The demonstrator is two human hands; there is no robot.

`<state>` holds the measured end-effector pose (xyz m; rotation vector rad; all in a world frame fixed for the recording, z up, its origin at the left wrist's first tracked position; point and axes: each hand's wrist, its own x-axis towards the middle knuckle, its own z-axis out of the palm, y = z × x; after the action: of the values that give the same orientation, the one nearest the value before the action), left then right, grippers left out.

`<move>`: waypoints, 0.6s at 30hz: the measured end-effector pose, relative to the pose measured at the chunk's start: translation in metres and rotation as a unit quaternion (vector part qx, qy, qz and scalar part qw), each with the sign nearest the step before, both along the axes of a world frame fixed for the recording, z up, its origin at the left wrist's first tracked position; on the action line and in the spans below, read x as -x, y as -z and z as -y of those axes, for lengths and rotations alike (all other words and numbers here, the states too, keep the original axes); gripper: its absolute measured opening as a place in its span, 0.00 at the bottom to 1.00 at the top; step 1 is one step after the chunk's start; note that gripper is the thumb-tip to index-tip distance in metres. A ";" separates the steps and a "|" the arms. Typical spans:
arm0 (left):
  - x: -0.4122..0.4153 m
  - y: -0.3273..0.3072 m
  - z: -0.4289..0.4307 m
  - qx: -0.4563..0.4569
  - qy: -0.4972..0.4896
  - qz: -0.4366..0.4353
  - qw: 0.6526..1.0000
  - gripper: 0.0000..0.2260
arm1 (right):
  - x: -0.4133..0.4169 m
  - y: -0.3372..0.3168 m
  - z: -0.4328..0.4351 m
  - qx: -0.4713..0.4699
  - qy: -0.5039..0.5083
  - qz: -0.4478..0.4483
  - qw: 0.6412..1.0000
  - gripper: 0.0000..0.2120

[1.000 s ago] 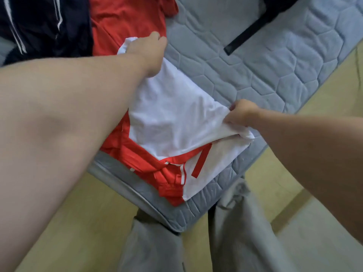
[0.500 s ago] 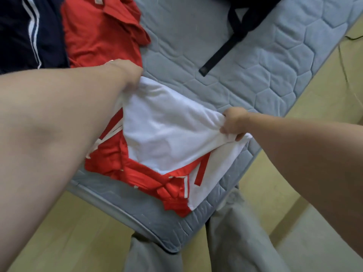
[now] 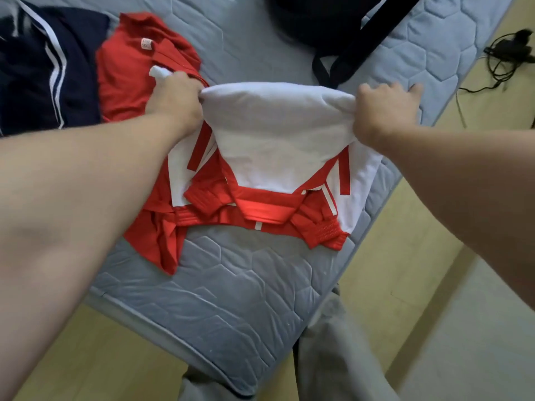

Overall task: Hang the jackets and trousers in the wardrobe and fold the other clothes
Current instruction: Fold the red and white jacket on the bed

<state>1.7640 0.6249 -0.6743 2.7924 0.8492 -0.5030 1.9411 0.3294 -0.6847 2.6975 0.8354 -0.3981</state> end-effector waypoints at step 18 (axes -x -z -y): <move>0.235 0.064 0.104 -0.019 -0.016 -0.058 0.998 0.28 | 0.210 0.041 0.108 0.096 -0.199 -0.155 0.963 0.13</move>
<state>1.5286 0.5209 -0.7388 2.8022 0.9338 -0.6561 1.7309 0.2215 -0.7257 2.2467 1.3177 -0.7709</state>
